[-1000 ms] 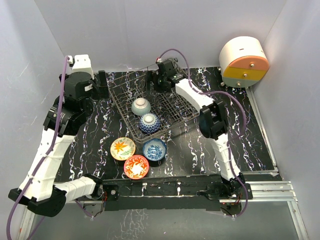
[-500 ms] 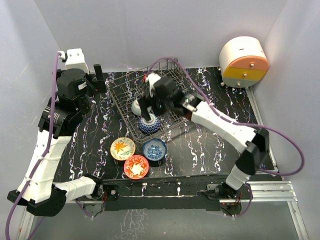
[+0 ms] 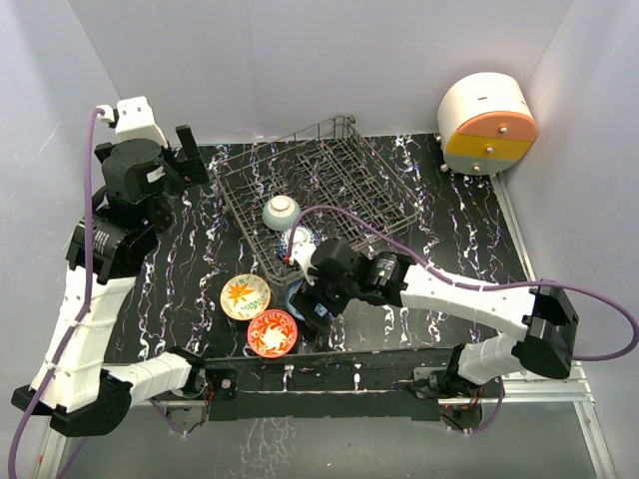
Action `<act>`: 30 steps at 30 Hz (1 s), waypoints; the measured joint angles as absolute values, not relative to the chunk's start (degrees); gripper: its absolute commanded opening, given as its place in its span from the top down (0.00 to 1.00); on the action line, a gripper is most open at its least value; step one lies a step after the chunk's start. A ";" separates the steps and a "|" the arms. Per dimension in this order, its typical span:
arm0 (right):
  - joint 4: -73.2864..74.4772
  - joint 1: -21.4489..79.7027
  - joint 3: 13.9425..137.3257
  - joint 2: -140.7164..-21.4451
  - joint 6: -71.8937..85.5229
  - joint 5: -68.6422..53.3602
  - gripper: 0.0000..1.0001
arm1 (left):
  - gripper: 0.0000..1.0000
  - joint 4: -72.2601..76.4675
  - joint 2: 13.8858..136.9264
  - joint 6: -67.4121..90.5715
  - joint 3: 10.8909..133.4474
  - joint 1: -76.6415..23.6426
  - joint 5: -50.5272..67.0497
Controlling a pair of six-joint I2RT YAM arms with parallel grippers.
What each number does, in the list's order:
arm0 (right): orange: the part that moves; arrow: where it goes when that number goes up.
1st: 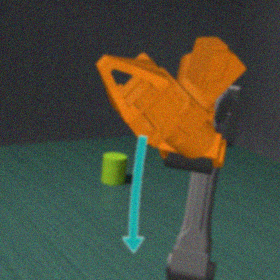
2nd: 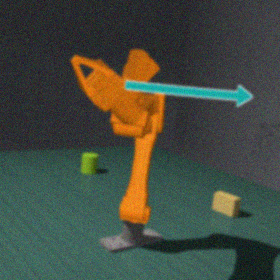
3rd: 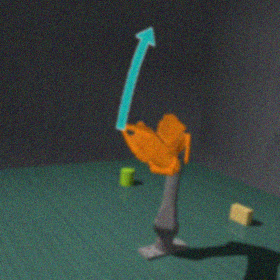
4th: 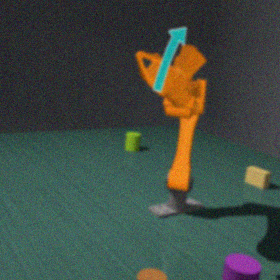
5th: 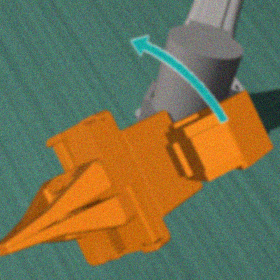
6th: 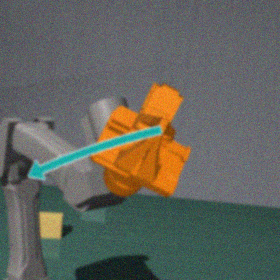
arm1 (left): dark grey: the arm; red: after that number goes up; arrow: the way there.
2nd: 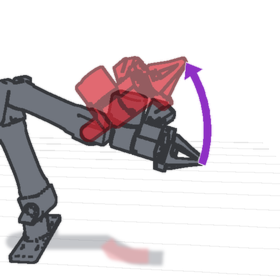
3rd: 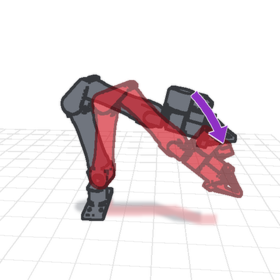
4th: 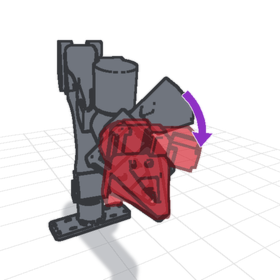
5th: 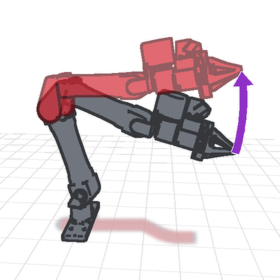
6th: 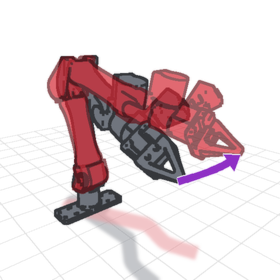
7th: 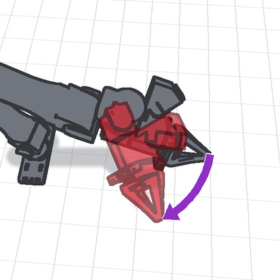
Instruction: Load the bowls into the dish rack
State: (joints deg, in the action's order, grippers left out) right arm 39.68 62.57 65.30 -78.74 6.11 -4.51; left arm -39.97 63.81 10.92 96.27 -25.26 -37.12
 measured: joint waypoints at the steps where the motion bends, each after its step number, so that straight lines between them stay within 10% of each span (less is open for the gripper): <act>1: 38.85 62.63 64.18 -78.72 5.37 -4.97 0.08 | 0.03 -40.36 63.68 11.49 96.27 -25.26 -37.10; 11: 30.22 62.30 62.37 -83.96 -0.80 -9.34 0.28 | 0.03 -43.00 61.34 15.33 95.57 -25.26 -37.06; 30: 29.87 63.99 66.19 -90.32 -3.20 -11.51 0.33 | 0.03 -45.17 59.90 15.66 95.57 -25.26 -38.63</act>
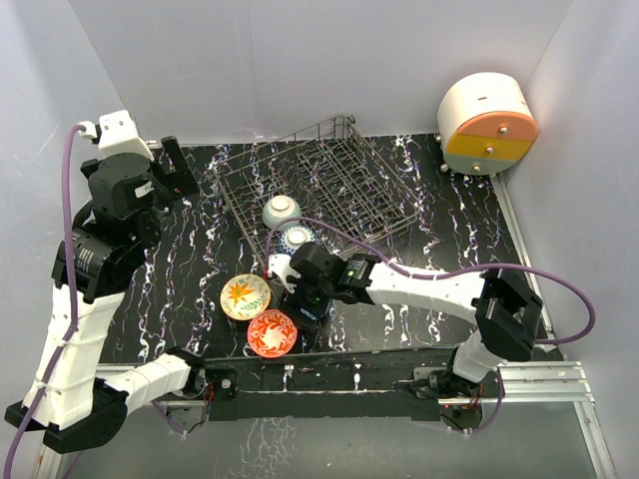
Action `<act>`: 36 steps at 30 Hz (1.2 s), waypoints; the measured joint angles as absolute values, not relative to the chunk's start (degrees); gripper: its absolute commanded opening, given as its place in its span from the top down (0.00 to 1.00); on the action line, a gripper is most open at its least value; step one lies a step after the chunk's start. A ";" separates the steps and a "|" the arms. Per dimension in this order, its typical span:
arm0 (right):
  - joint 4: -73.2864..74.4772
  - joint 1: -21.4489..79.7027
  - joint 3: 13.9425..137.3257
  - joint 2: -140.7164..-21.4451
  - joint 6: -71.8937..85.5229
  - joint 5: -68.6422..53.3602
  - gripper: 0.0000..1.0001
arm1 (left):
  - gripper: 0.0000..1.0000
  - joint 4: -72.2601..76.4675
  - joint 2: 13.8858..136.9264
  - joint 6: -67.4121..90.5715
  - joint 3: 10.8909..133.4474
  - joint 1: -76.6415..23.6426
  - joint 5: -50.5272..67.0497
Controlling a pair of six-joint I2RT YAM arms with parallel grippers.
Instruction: Load the bowls into the dish rack
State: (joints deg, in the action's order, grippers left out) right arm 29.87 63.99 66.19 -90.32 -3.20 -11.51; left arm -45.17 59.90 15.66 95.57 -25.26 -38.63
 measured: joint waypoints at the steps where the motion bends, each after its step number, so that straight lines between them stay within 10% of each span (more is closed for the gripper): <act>1: 30.24 64.71 67.42 -90.56 -3.20 -11.44 0.33 | 0.03 -45.21 59.90 15.66 95.57 -25.26 -38.65; 36: 25.85 79.50 77.84 -110.43 0.05 -1.87 0.64 | 0.03 -48.45 58.00 20.18 93.97 -25.26 -38.30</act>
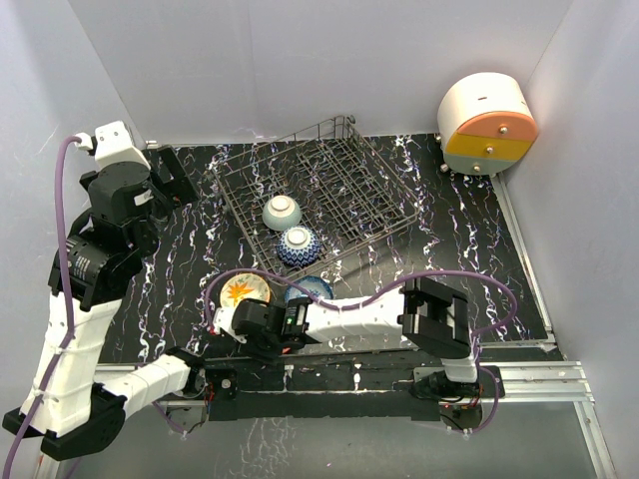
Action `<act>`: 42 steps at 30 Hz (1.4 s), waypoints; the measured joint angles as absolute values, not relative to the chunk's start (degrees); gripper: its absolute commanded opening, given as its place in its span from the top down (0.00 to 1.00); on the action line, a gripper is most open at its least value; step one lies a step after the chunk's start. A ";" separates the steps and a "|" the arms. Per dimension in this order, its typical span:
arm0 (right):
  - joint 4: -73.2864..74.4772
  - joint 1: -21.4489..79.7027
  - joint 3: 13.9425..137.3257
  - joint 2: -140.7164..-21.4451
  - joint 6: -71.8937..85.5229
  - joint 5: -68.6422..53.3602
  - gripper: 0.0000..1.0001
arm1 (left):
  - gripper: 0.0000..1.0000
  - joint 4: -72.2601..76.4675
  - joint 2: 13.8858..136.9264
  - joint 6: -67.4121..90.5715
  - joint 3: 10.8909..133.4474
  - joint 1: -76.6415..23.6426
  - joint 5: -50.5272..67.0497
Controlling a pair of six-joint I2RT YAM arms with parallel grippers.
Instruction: Load the bowls into the dish rack
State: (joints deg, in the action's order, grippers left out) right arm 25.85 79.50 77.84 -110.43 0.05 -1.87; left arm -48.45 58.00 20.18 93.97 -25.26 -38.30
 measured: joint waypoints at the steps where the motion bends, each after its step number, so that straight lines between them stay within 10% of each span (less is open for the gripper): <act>1: 25.82 79.53 77.80 -110.43 -0.03 -1.80 0.65 | 0.03 -48.45 58.00 20.18 93.95 -25.26 -38.30; 7: 25.36 79.88 77.36 -109.84 -1.08 -1.34 0.92 | 0.03 -48.42 58.13 19.94 93.97 -25.26 -38.33; 22: 39.42 77.34 88.07 -104.16 -0.67 -14.70 0.92 | 0.03 -48.05 58.98 18.59 96.12 -25.26 -38.35; 30: 40.99 57.39 101.60 -100.29 3.36 -30.81 0.92 | 0.03 -47.72 58.35 17.41 98.08 -25.26 -38.85; 42: -19.20 34.17 109.43 -125.67 51.75 -54.74 0.92 | 0.03 -45.80 57.91 15.88 97.89 -25.26 -39.68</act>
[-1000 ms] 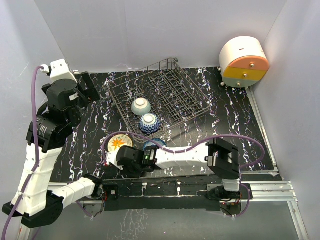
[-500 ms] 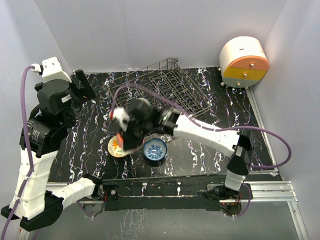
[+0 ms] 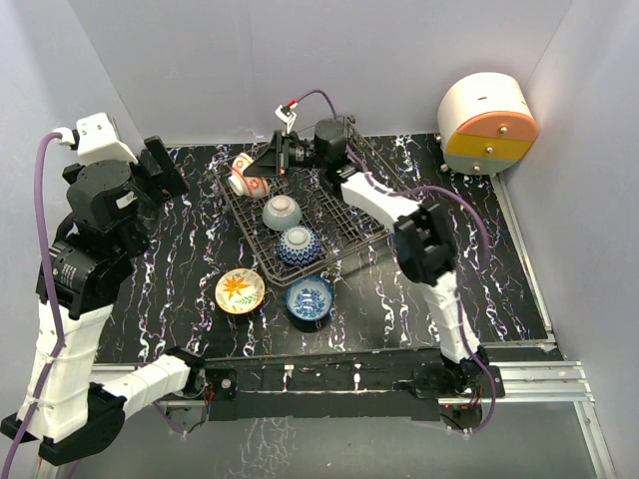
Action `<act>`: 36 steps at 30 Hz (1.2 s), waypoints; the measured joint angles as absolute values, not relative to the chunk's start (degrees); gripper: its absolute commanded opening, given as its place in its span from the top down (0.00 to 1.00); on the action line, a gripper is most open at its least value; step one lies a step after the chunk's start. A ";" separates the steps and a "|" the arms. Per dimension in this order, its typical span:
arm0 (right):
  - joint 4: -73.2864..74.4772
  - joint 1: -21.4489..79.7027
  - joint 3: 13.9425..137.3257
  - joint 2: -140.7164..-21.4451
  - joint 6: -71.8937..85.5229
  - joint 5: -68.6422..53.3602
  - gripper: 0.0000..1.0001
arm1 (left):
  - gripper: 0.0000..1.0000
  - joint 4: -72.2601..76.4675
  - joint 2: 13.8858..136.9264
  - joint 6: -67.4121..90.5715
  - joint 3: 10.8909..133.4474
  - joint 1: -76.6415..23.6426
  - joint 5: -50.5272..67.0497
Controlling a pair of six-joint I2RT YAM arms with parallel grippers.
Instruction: Load the bowls into the dish rack
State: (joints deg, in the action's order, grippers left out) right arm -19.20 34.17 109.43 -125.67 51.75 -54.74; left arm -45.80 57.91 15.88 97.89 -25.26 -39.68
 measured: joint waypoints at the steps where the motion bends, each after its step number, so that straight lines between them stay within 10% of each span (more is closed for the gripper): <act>1: -23.66 33.78 112.40 -130.04 56.45 -54.96 0.92 | 0.03 -45.34 57.76 15.94 97.54 -25.26 -39.68; 9: -38.72 32.84 128.40 -151.94 77.93 -50.87 0.91 | 0.03 -43.72 57.32 16.03 95.53 -25.26 -39.92; 36: -33.93 30.37 135.22 -162.06 90.17 -36.75 0.87 | 0.03 -38.22 61.04 10.37 91.72 -25.26 -39.81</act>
State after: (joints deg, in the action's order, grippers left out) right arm -33.93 30.37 135.22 -162.06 90.17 -36.75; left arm -38.22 61.04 10.37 91.72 -25.26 -39.81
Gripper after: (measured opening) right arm 0.130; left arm 0.970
